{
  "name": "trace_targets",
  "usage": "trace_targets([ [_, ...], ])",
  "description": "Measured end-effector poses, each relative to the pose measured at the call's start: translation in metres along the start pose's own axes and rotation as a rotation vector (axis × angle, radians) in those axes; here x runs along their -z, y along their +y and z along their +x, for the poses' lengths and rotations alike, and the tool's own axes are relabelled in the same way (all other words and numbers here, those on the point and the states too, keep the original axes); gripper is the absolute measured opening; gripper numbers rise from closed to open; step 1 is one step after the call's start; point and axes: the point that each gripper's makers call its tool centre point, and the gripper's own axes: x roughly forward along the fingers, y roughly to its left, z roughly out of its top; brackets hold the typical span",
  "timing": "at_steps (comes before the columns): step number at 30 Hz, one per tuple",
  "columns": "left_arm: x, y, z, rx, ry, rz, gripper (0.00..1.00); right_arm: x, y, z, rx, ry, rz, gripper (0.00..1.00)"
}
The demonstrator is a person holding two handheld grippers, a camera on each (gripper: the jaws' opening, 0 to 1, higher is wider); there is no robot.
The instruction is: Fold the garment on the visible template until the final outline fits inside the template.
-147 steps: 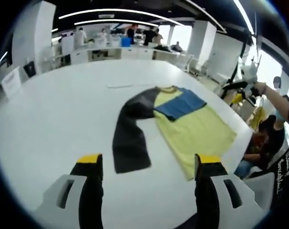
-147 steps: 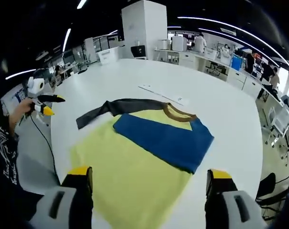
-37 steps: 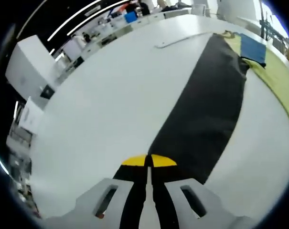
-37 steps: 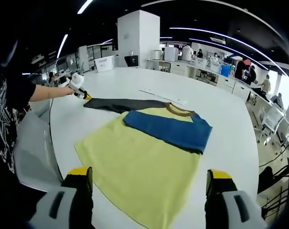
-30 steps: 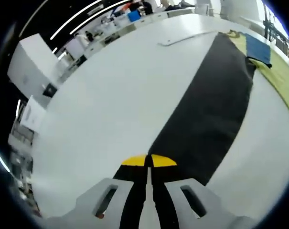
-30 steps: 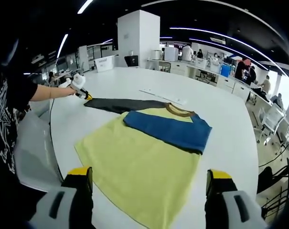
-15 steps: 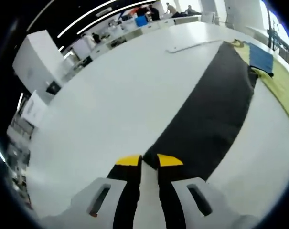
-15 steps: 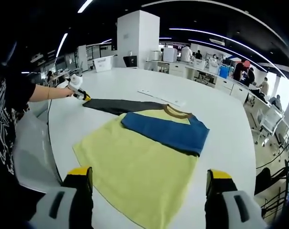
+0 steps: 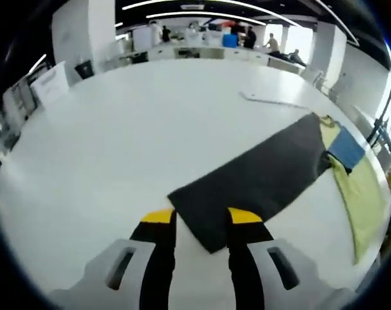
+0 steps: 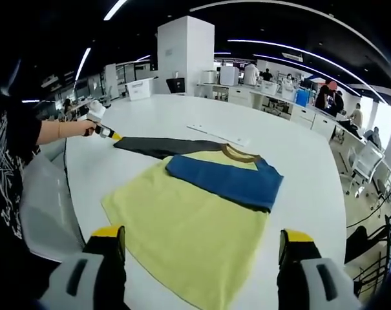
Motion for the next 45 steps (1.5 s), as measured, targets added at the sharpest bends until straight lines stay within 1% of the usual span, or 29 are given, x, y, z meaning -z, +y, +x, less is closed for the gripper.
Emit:
trace_targets([
  [2,0.005,-0.001,-0.002,-0.006,0.015,-0.03,0.26,0.0,0.001,-0.001,-0.001,0.0,-0.002,1.0],
  [4,0.009,-0.005,-0.002,0.004,0.021,-0.051,0.25,0.001,0.002,-0.001,-0.001,0.001,-0.006,1.0],
  [5,0.014,-0.007,-0.002,0.0,0.036,-0.097,0.24,0.001,0.002,-0.002,-0.001,0.002,-0.008,1.0],
  [6,0.015,-0.007,-0.002,0.001,0.031,-0.092,0.24,0.002,0.003,-0.002,0.0,0.003,-0.008,1.0],
  [9,0.021,-0.008,-0.001,-0.005,0.025,-0.146,0.2,0.003,0.004,-0.003,0.002,0.002,-0.008,1.0],
  [10,0.022,-0.008,-0.001,-0.007,0.032,-0.159,0.2,0.004,0.004,-0.003,0.002,0.002,-0.007,1.0],
  [12,0.026,-0.007,-0.001,-0.027,0.043,-0.144,0.2,0.005,0.004,-0.004,0.009,-0.003,0.0,1.0],
  [16,0.027,-0.002,0.001,-0.051,0.041,-0.166,0.19,0.006,0.003,-0.006,0.011,-0.008,0.01,1.0],
  [21,0.031,-0.002,0.002,-0.048,0.055,-0.187,0.16,0.007,0.003,-0.007,0.014,-0.007,0.012,1.0],
  [22,0.028,-0.001,0.001,-0.054,0.045,-0.163,0.15,0.007,0.003,-0.007,0.017,-0.009,0.015,1.0],
  [23,0.031,-0.001,0.001,-0.06,0.063,-0.165,0.15,0.007,0.002,-0.007,0.017,-0.009,0.016,1.0],
  [24,0.03,-0.001,0.002,-0.058,0.055,-0.162,0.15,0.007,0.003,-0.007,0.015,-0.009,0.016,1.0],
  [27,0.03,-0.002,0.002,-0.069,0.063,-0.181,0.14,0.007,0.005,-0.005,0.013,-0.003,0.007,1.0],
  [28,0.031,-0.003,0.003,-0.07,0.07,-0.184,0.13,0.008,0.006,-0.005,0.014,0.0,0.003,1.0],
  [31,0.032,-0.001,0.006,-0.1,0.095,-0.17,0.09,0.008,0.007,-0.004,0.011,0.003,0.003,0.99],
  [33,0.032,0.0,0.006,-0.113,0.107,-0.185,0.08,0.009,0.007,-0.003,0.011,0.008,0.004,0.99],
  [35,0.031,-0.001,0.008,-0.112,0.115,-0.201,0.06,0.008,0.008,-0.002,0.007,0.011,-0.008,0.99],
  [39,0.03,-0.003,0.01,-0.102,0.11,-0.229,0.0,0.003,0.008,-0.002,0.0,-0.002,-0.005,0.99],
  [42,0.029,-0.004,0.011,-0.098,0.095,-0.195,0.0,0.004,0.004,-0.001,0.016,0.008,-0.002,1.0],
  [45,0.029,-0.002,0.011,-0.1,0.086,-0.218,0.0,0.007,0.002,-0.001,0.024,0.017,-0.006,1.0],
])
